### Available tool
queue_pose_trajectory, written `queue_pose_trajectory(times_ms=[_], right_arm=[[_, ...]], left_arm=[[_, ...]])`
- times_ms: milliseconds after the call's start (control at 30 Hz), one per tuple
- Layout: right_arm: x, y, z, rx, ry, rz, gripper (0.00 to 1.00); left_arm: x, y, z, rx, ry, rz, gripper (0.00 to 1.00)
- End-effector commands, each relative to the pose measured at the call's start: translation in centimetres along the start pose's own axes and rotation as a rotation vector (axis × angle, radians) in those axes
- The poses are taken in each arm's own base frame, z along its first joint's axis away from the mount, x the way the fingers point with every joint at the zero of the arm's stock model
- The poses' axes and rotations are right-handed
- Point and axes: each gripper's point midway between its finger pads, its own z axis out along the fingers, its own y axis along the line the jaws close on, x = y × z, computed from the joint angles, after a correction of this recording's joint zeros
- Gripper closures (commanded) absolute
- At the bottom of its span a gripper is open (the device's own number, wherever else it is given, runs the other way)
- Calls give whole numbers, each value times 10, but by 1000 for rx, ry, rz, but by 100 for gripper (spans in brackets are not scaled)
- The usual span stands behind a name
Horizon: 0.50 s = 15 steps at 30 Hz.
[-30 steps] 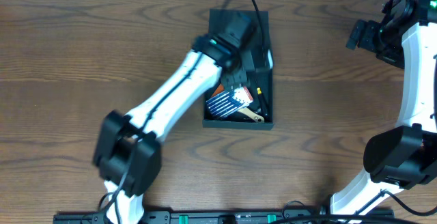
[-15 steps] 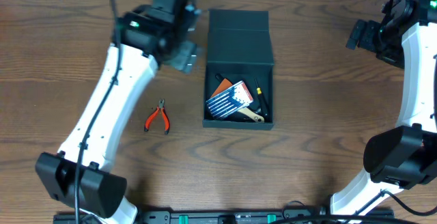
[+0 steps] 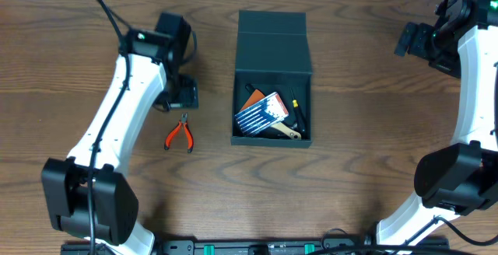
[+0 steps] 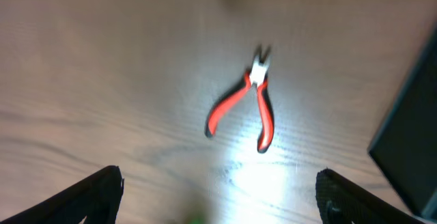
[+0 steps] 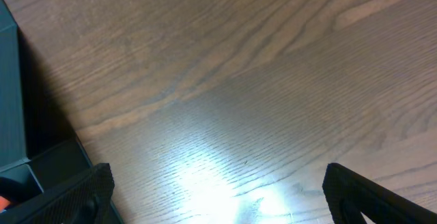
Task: Pack container
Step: 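Raise the left arm and move it over the red-black pliers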
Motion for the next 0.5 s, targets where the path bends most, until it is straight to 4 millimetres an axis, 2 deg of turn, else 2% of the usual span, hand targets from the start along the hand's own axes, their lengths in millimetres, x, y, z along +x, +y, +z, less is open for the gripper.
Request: queue_pose_trajectory(times_ms=[0, 167, 467], right_arm=[[-3, -1, -6, -3, -19, -2, 1], [-3, -1, -6, -3, -19, -3, 1], [-3, -1, -6, -3, -19, -3, 1]], left_arm=[[21, -4, 25, 17, 76, -95, 12], [38, -13, 55, 56, 125, -138, 12], [36, -19, 88, 80, 70, -140, 12]])
